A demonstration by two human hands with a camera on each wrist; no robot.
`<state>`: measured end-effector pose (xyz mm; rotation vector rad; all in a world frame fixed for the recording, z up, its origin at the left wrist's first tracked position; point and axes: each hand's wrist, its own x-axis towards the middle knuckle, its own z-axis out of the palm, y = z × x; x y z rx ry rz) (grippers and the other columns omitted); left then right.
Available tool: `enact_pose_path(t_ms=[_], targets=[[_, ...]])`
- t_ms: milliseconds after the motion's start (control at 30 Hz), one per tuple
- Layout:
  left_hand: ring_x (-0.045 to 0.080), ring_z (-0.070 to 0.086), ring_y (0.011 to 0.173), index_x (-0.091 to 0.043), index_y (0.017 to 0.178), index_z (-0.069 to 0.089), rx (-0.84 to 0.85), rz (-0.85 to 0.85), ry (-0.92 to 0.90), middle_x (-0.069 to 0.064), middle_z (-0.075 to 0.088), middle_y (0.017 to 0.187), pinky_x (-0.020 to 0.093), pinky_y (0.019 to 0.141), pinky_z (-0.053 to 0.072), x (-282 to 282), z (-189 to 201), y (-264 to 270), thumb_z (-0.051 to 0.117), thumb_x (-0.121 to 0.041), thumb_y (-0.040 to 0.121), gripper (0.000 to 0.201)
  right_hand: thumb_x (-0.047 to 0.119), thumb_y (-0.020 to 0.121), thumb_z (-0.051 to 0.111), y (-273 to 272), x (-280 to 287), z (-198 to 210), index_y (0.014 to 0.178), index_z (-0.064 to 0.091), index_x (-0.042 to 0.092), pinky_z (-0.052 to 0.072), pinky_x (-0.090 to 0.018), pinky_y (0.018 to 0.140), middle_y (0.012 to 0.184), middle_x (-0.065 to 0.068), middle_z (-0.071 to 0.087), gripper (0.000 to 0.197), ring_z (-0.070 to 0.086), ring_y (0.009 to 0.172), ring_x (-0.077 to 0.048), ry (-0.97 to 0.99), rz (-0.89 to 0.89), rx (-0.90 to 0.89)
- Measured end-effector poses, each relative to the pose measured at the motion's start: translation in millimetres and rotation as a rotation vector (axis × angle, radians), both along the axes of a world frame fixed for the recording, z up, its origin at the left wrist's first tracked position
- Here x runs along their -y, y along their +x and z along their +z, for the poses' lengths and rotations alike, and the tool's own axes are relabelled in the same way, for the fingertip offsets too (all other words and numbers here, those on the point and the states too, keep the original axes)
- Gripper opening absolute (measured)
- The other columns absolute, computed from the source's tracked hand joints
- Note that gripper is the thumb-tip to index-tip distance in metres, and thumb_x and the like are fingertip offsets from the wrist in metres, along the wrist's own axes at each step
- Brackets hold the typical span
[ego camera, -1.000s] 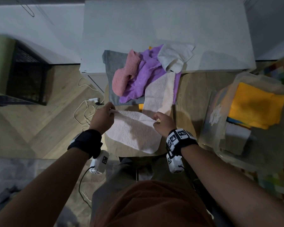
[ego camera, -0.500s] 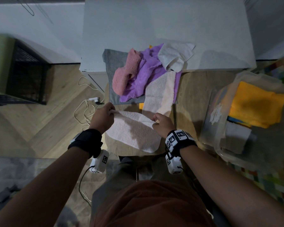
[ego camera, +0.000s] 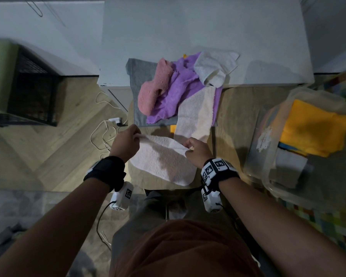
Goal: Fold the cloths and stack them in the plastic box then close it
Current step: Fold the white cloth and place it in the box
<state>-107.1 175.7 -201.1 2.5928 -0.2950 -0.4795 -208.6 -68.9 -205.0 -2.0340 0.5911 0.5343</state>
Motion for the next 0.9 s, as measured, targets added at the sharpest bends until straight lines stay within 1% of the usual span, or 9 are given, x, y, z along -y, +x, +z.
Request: enact_pose_path(t_ms=[200, 267, 333, 433, 500, 567, 700, 800, 900], targets=[[0.033, 0.06, 0.074, -0.01, 0.085, 0.061, -0.043, 0.009, 0.001, 0.011, 0.066, 0.078, 0.034, 0.06, 0.043, -1.0, -0.4, 0.3, 0.047, 0.003, 0.075, 0.021, 0.0, 0.079, 0.065, -3.6, -0.8, 1.4, 0.102, 0.065, 0.019, 0.043, -0.014, 0.065, 0.099, 0.005, 0.064, 0.03, 0.058, 0.089, -0.01, 0.057, 0.068, 0.021], [0.033, 0.06, 0.079, -0.01, 0.083, 0.064, -0.085, 0.0, 0.037, 0.011, 0.067, 0.08, 0.036, 0.064, 0.046, -3.5, -0.9, 1.1, 0.046, 0.006, 0.069, 0.028, -0.001, 0.078, 0.065, -3.9, -3.4, -0.3, 0.104, 0.066, 0.017, 0.048, -0.018, 0.067, 0.099, 0.0, 0.067, 0.032, 0.062, 0.09, -0.016, 0.13, 0.182, -0.057], [0.034, 0.06, 0.086, -0.008, 0.082, 0.067, -0.125, -0.013, 0.089, 0.013, 0.066, 0.086, 0.037, 0.07, 0.048, -6.4, -4.1, -0.2, 0.046, 0.008, 0.068, 0.03, 0.0, 0.08, 0.063, -4.6, -8.2, -2.3, 0.11, 0.068, 0.015, 0.052, -0.024, 0.074, 0.103, -0.006, 0.07, 0.033, 0.065, 0.093, -0.02, 0.206, 0.373, -0.251], [0.031, 0.06, 0.093, -0.007, 0.081, 0.074, -0.231, 0.018, 0.186, 0.014, 0.064, 0.097, 0.036, 0.084, 0.05, -12.2, -13.6, -5.7, 0.051, 0.008, 0.073, 0.028, 0.009, 0.079, 0.063, -7.4, -12.5, -7.5, 0.113, 0.07, 0.025, 0.054, -0.03, 0.078, 0.107, 0.002, 0.064, 0.038, 0.062, 0.097, -0.017, 0.099, 0.614, -0.396], [0.034, 0.063, 0.093, -0.005, 0.083, 0.076, -0.283, 0.029, 0.226, 0.017, 0.065, 0.097, 0.036, 0.085, 0.051, -15.9, -23.3, -10.2, 0.055, 0.0, 0.076, 0.024, 0.013, 0.082, 0.061, -10.5, -13.6, -13.4, 0.112, 0.069, 0.026, 0.05, -0.027, 0.081, 0.116, 0.002, 0.06, 0.034, 0.059, 0.105, -0.017, 0.006, 0.585, -0.37], [0.037, 0.063, 0.095, -0.001, 0.089, 0.074, -0.335, 0.036, 0.276, 0.022, 0.066, 0.095, 0.037, 0.084, 0.05, -16.4, -29.2, -15.6, 0.053, -0.008, 0.081, 0.023, 0.013, 0.084, 0.06, -13.3, -13.7, -20.6, 0.109, 0.067, 0.027, 0.047, -0.025, 0.084, 0.123, 0.0, 0.062, 0.03, 0.059, 0.11, -0.019, -0.015, 0.438, -0.34], [0.039, 0.056, 0.108, -0.001, 0.111, 0.068, -0.324, 0.032, 0.294, 0.024, 0.06, 0.112, 0.037, 0.094, 0.045, -10.4, -37.3, -19.9, 0.054, -0.003, 0.084, 0.03, 0.015, 0.085, 0.062, -13.1, -9.9, -29.1, 0.113, 0.064, 0.024, 0.052, -0.034, 0.09, 0.123, -0.006, 0.062, 0.029, 0.06, 0.109, -0.024, -0.014, 0.27, -0.333], [0.042, 0.052, 0.113, 0.006, 0.127, 0.051, -0.321, 0.125, 0.185, 0.028, 0.052, 0.122, 0.04, 0.096, 0.041, -9.9, -58.9, -18.8, 0.061, -0.003, 0.082, 0.047, 0.015, 0.086, 0.062, -13.5, -4.5, -35.8, 0.128, 0.056, 0.021, 0.046, -0.03, 0.088, 0.137, -0.008, 0.049, 0.043, 0.054, 0.119, -0.025, -0.044, 0.302, -0.316], [0.044, 0.049, 0.114, 0.007, 0.134, 0.038, -0.323, 0.181, 0.178, 0.029, 0.046, 0.127, 0.045, 0.097, 0.041, -4.6, -74.3, -16.6, 0.075, -0.019, 0.079, 0.072, 0.014, 0.085, 0.064, -17.4, -0.6, -46.6, 0.138, 0.05, 0.019, 0.042, -0.028, 0.095, 0.146, -0.01, 0.038, 0.055, 0.049, 0.126, -0.026, -0.059, 0.314, -0.329]])
